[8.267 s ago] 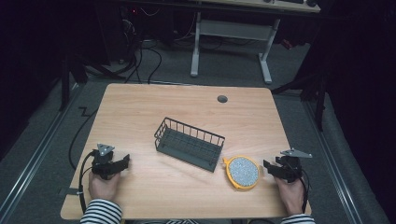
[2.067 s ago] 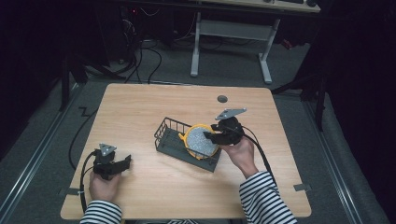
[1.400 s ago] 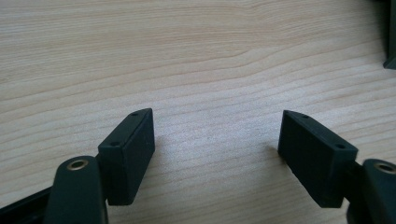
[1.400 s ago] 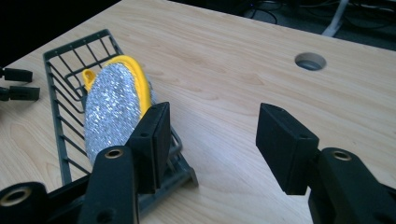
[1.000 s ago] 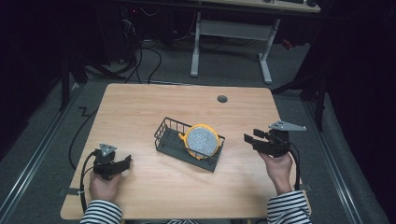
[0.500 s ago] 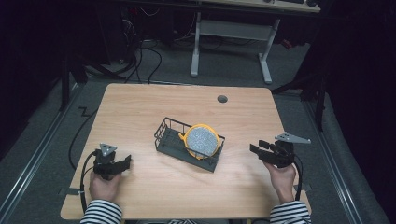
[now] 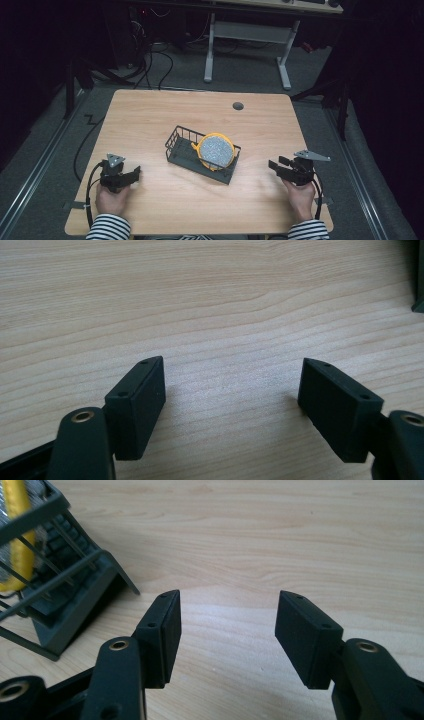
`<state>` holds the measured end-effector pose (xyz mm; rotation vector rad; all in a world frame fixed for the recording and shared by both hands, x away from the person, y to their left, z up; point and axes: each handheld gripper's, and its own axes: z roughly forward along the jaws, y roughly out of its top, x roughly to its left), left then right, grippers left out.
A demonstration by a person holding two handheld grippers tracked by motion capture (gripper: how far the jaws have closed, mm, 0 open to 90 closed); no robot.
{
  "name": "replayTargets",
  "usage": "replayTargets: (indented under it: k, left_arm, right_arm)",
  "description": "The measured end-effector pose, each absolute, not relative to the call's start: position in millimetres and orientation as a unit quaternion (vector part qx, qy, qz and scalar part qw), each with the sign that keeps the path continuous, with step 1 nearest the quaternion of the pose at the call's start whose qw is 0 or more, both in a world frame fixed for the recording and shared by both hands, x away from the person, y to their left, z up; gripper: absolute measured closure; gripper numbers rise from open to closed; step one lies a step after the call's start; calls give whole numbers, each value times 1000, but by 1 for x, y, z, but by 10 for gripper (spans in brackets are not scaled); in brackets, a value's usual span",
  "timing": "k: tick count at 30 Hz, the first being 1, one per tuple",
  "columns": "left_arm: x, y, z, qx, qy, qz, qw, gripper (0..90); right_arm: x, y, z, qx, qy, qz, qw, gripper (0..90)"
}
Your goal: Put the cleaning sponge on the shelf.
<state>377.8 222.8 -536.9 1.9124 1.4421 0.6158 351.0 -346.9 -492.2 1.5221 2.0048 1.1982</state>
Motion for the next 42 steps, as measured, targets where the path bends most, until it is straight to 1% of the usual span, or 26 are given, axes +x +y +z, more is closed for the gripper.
replayTargets:
  k: [9,18,37,42]
  left_arm:
    - [378,223,-537,730,551,236,328,274]
    - [378,223,-537,730,551,236,328,274]
    - [378,222,-537,730,551,237,328,270]
    - [378,222,-537,730,551,237,328,269]
  right_arm:
    - [349,-350,-510,550,710,402,180,433]
    - [347,-346,-521,547,724,371,196,426]
    - [346,-338,-529,535,743,340,213,401]
    - [344,-332,-530,527,752,320,235,389]
